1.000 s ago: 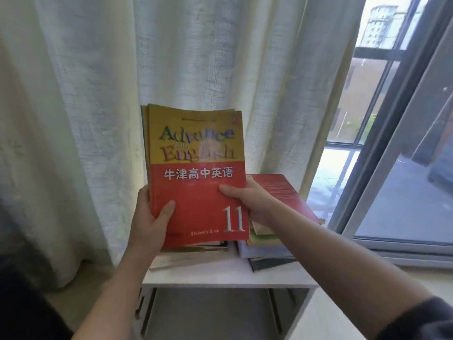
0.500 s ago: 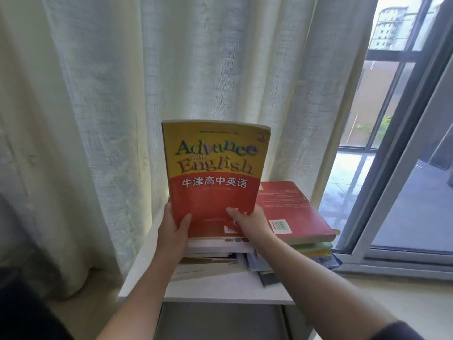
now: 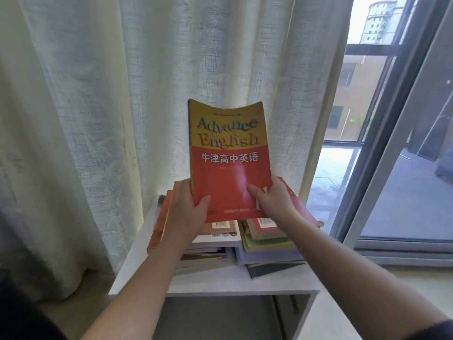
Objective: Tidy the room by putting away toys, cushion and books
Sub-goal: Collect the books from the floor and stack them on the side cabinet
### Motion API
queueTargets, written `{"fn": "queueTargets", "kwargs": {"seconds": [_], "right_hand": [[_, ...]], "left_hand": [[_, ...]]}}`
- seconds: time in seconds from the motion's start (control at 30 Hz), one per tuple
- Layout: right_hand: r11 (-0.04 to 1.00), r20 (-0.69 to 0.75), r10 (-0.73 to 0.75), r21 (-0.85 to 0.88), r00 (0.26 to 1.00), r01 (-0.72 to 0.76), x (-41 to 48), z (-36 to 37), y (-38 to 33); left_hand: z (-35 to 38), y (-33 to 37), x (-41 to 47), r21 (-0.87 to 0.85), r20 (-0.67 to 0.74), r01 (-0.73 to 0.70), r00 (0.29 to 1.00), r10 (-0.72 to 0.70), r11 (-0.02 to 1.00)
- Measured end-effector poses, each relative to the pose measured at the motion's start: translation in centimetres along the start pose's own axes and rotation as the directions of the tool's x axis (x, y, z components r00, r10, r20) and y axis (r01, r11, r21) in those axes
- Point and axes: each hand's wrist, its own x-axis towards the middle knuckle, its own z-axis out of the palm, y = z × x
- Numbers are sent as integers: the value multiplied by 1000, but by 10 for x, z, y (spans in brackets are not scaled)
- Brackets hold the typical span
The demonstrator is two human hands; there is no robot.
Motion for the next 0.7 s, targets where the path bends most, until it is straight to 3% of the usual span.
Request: {"fn": "queueTargets", "kwargs": {"seconds": [0.1, 0.27, 0.4, 0.5, 0.7], "right_hand": [[987, -18, 101, -126, 995, -102, 4, -38, 4], [921, -21, 319, -231, 948, -315, 5, -81, 27], [828, -110, 381, -400, 918, -392, 7, -94, 48], [815, -127, 374, -427, 919, -391, 11, -91, 58], [729, -167, 334, -578, 928, -366, 21, -80, 64]], "left_hand": [[27, 27, -1, -14, 124, 106, 987, -103, 994], [77, 24, -5, -101, 273, 357, 907, -320, 928], [98, 16, 1, 70, 330, 361, 871, -363, 930], [98, 13, 9, 201, 331, 323, 866, -374, 925], [84, 4, 9, 275, 327, 320, 856, -401, 907]]}}
